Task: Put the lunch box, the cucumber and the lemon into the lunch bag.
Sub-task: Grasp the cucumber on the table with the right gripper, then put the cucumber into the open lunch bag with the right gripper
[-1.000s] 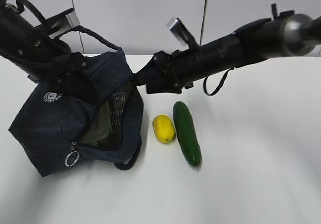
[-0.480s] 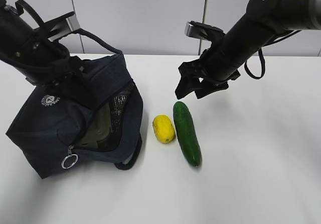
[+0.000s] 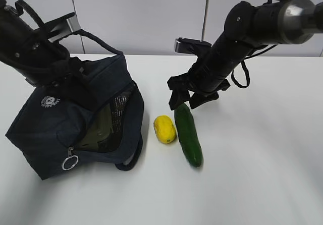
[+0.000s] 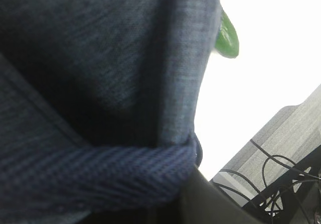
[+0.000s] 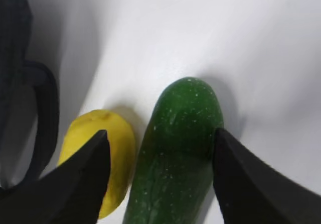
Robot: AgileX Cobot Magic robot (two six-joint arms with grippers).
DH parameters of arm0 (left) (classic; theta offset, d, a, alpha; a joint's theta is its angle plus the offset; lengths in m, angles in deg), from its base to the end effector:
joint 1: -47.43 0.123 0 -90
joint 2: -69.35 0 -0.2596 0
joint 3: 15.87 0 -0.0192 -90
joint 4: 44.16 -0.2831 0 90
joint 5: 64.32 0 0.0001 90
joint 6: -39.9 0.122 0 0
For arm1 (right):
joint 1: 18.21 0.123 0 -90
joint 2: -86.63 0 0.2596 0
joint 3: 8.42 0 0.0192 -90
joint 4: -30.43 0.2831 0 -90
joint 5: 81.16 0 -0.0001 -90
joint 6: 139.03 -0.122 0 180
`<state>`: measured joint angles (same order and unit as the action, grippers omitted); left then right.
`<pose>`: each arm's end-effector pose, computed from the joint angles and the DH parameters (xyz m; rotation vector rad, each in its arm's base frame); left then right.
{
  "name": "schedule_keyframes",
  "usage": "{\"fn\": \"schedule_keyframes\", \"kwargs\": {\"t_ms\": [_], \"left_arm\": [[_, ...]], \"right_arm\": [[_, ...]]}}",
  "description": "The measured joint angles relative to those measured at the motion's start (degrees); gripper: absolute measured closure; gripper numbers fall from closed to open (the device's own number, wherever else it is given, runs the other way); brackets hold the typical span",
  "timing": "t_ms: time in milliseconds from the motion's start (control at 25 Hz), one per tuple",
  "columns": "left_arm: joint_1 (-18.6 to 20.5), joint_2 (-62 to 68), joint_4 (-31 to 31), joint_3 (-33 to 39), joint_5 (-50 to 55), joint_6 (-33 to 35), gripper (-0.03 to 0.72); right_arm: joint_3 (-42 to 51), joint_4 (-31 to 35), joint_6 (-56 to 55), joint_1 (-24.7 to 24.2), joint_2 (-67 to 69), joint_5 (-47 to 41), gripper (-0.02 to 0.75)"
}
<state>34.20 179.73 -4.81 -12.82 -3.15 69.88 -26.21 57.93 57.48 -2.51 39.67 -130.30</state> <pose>0.3532 -0.1527 0.1722 0.6206 2.7660 -0.8711 0.4492 0.1706 0.1012 -0.4130 2.7856 0.5750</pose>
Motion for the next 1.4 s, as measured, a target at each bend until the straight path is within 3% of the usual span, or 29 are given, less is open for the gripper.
{"fn": "schedule_keyframes", "kwargs": {"t_ms": [520, 720, 1040, 1400], "left_arm": [[0.0, 0.0, -0.5, 0.0, 0.4, 0.0, 0.696], [-0.1, 0.0, -0.6, 0.0, 0.4, 0.0, 0.696], [-0.1, 0.0, -1.0, 0.0, 0.4, 0.0, 0.696], [-0.1, 0.0, -1.0, 0.0, 0.6, 0.1, 0.696]], "right_arm": [[-2.2, -0.9, -2.6, 0.0, 6.4, 0.6, 0.268], [-2.8, -0.9, -2.7, 0.0, 6.6, 0.4, 0.374], [-11.5, -0.4, -2.4, 0.0, 6.2, -10.4, 0.408], [-12.3, 20.8, 10.4, -1.3, 4.8, -19.1, 0.408]]}}
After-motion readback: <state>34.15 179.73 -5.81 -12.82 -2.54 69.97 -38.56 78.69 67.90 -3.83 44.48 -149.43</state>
